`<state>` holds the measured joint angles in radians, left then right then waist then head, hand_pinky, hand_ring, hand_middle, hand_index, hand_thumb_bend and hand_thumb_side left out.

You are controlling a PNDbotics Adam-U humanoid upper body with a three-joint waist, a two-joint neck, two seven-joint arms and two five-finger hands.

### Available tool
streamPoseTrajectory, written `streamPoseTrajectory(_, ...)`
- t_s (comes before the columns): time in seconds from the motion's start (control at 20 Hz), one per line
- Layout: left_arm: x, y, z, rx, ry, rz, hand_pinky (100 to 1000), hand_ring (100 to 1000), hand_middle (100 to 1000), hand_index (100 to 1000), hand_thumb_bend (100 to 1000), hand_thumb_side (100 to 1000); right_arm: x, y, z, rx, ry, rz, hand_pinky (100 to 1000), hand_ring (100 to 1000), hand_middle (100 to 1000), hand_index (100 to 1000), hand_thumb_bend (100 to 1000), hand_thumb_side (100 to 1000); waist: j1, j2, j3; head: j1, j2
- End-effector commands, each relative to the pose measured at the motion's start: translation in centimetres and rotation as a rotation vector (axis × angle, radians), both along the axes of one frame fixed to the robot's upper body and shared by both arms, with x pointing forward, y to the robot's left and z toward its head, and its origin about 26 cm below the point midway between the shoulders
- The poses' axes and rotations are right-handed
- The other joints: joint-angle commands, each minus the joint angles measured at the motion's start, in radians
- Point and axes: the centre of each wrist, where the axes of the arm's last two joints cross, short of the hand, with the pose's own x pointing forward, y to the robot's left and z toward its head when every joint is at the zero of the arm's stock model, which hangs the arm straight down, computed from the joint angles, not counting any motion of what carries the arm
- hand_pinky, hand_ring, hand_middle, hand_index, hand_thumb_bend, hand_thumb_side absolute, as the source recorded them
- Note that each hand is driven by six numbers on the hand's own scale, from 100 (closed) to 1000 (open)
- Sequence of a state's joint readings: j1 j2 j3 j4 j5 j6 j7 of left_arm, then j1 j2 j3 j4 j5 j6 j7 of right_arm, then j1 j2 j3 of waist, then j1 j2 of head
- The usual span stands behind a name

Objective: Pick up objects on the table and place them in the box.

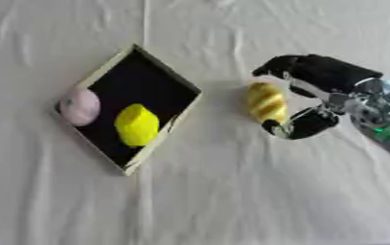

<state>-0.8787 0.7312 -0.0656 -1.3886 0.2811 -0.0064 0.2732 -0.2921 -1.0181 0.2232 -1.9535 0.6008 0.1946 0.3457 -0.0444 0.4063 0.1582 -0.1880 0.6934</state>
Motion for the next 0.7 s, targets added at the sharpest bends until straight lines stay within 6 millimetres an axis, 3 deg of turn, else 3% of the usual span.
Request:
streamPoseTrajectory(0.05, -0.8, 0.7, 1.5, 0.017, -0.041, 0.017, 858, 851, 792, 940, 577, 617, 0.5, -0.6, 0.4, -0.025, -0.016, -0.033, 909, 929, 860, 937, 373, 268, 0.006, -0.018, 0.001, -0.007, -0.01)
streamPoseTrajectory(0.2, -0.7, 0.6, 1.4, 0.015, -0.04, 0.015, 858, 851, 792, 939, 577, 618, 1.0, -0.8, 0.1, -0.013, -0.004, -0.039, 904, 922, 838, 926, 335, 256, 0.007, -0.015, 0.002, -0.01, -0.01)
streamPoseTrajectory(0.45, -0.7, 0.5, 1.4, 0.015, -0.04, 0.01, 858, 851, 791, 939, 577, 618, 1.8, -1.1, -0.4, -0.018, 0.009, -0.059, 898, 915, 821, 915, 345, 188, 0.009, -0.011, 0.006, -0.018, -0.013)
streamPoseTrajectory(0.7, -0.7, 0.4, 1.4, 0.015, -0.041, 0.008, 858, 851, 792, 939, 576, 618, 2.5, -1.3, -0.9, 0.013, 0.007, -0.075, 882, 880, 748, 835, 212, 109, 0.011, -0.008, 0.009, -0.021, -0.013)
